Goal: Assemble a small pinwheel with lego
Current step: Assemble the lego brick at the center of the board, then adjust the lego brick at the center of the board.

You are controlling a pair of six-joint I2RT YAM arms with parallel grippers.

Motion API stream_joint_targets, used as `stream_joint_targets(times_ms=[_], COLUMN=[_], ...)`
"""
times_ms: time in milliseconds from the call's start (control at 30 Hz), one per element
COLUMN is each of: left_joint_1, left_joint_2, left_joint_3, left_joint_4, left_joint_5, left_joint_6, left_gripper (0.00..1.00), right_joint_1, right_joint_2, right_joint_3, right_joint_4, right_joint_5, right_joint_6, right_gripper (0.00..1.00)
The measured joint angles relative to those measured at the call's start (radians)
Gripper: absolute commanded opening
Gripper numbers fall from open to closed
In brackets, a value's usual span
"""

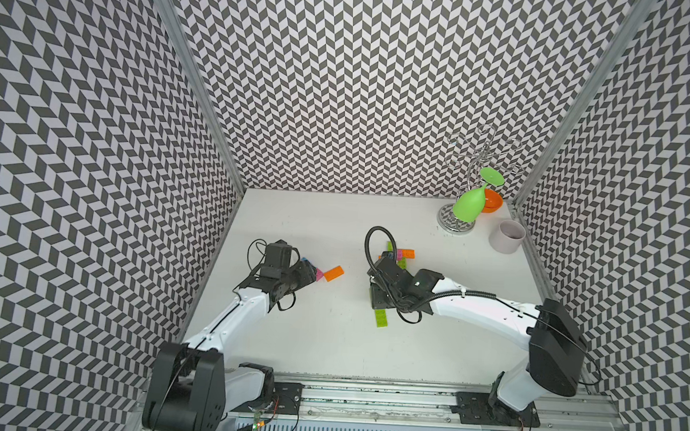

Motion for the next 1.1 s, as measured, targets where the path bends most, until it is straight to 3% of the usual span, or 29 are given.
stream_joint_targets(times_ms=[233,500,833,1100], left_joint_1=[-0.127,-0.157,-0.199,-0.274], left_joint_2=[0.302,0.557,0.591,0.504], left_joint_3=[0.257,0.441,0.449,0.339], left_joint_4=[-0.016,-0.069,-0.096,-0.093], left_joint_5=[-0.056,-0.105,-0.107,-0.102], left_joint_6=[0.066,0.151,0.158,0.085], left_gripper=[0.62,0.67,0.67,0.66], right_joint_1=[-0.059,-0.122,-0.142,-0.144], right_joint_2=[-0.191,-0.330,-0.356,-0.356], right_joint_3=[-0.063,-0.191,-0.215,-0.238], right_joint_4=[0.041,0.068,0.080,0.087], right_joint_5=[0.004,-0.001,-0.006,-0.007], right_joint_6=[-0.046,-0.068,-0.073,-0.072], right_gripper=[0.61,0.60,0.60,0.59])
